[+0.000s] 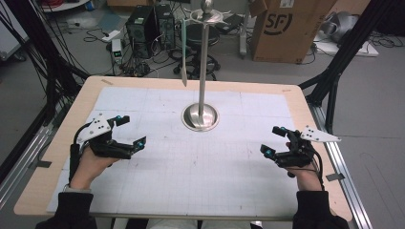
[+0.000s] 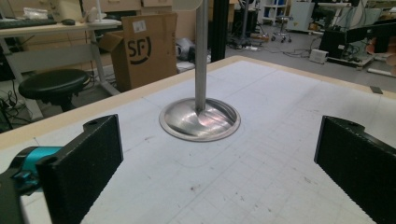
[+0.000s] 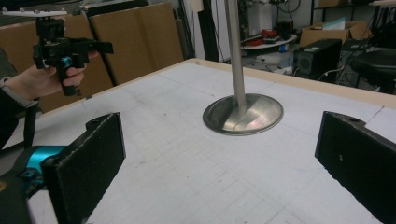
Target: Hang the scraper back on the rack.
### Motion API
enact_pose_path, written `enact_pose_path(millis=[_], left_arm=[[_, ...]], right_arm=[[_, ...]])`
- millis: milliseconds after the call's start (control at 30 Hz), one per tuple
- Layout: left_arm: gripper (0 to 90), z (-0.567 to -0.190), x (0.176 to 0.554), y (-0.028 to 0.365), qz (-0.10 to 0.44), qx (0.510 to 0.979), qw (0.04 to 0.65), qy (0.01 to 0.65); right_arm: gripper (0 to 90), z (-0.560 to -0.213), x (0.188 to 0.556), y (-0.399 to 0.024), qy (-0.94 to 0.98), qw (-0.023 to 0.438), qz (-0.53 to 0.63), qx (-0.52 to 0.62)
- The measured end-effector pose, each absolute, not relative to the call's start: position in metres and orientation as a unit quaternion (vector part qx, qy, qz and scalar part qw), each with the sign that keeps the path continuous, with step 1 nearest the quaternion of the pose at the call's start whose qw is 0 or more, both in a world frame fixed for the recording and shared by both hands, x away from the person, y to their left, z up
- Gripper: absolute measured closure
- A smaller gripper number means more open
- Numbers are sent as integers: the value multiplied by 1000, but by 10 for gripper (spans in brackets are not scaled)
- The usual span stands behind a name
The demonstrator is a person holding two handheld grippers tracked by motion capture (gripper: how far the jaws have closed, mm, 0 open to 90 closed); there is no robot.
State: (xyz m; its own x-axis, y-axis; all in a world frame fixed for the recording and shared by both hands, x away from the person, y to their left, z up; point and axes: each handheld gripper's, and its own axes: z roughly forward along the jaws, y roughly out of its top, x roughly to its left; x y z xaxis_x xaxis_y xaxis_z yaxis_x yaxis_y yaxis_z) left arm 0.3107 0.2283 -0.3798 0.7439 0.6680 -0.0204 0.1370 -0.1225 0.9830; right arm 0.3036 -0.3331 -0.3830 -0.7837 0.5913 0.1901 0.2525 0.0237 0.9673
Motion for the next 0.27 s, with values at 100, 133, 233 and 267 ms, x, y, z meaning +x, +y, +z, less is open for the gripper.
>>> enact_pose_path(millis=[100,133,233,267], left_arm=[[17,-382,311,231,216,713,601,288],[17,-382,311,232,215,712,602,289],[17,-382,312,233,216,707,606,292],[17,-382,312,233,215,706,607,294]], right_arm=[[7,-383,302,-333,703,136,631,300],[7,-383,302,-333,703,134,630,300],[7,-383,302,-332,704,134,631,297],[7,-383,303,-332,705,137,631,293]])
